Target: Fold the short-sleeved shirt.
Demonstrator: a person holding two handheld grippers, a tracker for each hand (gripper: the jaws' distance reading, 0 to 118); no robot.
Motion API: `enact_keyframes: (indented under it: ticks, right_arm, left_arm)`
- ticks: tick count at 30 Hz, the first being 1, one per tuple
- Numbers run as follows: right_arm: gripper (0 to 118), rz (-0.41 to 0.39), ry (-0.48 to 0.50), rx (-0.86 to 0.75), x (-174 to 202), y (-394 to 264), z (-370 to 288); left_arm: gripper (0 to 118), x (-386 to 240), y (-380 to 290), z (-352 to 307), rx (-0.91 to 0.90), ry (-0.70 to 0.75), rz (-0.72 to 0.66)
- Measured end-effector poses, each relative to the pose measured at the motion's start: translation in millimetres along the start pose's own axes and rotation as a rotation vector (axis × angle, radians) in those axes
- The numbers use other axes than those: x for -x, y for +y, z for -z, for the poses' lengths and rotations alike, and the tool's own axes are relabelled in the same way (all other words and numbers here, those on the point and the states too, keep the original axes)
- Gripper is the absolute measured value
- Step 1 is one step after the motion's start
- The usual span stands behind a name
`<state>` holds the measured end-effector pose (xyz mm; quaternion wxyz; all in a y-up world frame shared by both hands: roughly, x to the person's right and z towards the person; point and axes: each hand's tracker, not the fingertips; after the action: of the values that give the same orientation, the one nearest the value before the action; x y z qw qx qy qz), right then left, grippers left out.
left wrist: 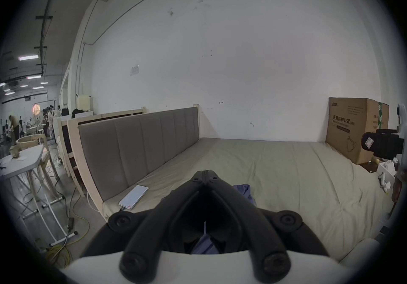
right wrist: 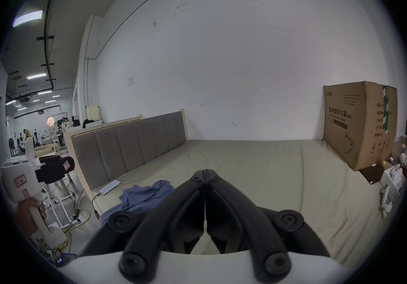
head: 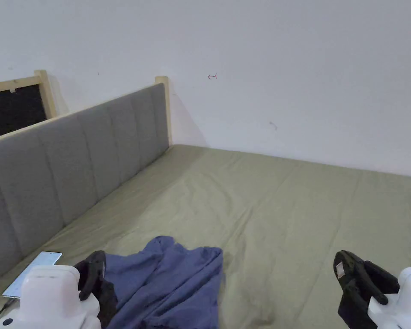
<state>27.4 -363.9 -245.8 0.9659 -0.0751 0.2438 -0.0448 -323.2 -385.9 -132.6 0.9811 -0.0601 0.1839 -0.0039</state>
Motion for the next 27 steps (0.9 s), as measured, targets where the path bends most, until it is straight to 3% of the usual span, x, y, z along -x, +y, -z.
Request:
enact_keyframes:
  ticks: [4,6,8,10,11,12,13,14,16,19,22,25,27]
  right_arm:
    - [0,0.006,-0.022,0.021,-16,2,-7]
    - [0,0.035,-0.027,0.073,-28,-1,-9]
    - [0,0.073,-0.043,0.124,-42,-8,-11]
    - [0,0.097,-0.080,0.166,-54,-17,-12]
    - [0,0.104,-0.104,0.184,-61,-22,-12]
    - [0,0.111,-0.124,0.201,-67,-26,-11]
    - [0,0.117,-0.147,0.221,-74,-31,-10]
    - [0,0.126,-0.170,0.242,-80,-35,-8]
    - [0,0.164,-0.207,0.275,-90,-41,-6]
    - [0,0.215,-0.231,0.295,-102,-50,-5]
    - [0,0.217,-0.232,0.324,-107,-58,0]
    - [0,0.204,-0.224,0.362,-106,-65,3]
    - [0,0.216,-0.212,0.366,-106,-68,2]
  left_arm:
    - [0,3,11,71,0.142,-0.165,-0.028]
    - [0,8,7,131,0.355,-0.309,-0.101]
    - [0,9,-12,197,0.682,-0.419,-0.157]
    - [0,7,-39,248,0.853,-0.478,-0.155]
    - [12,1,-52,264,0.895,-0.465,-0.089]
    - [43,-4,-61,278,0.899,-0.423,-0.017]
    - [86,-9,-73,291,0.910,-0.395,0.055]
    - [118,-18,-87,295,0.940,-0.409,0.074]
    - [109,-26,-112,308,1.024,-0.438,0.091]
    - [110,-34,-148,319,1.064,-0.483,0.069]
    - [111,-41,-180,328,1.098,-0.422,0.087]
    - [118,-53,-188,316,1.007,-0.396,0.159]
    - [118,-57,-184,307,0.971,-0.354,0.129]
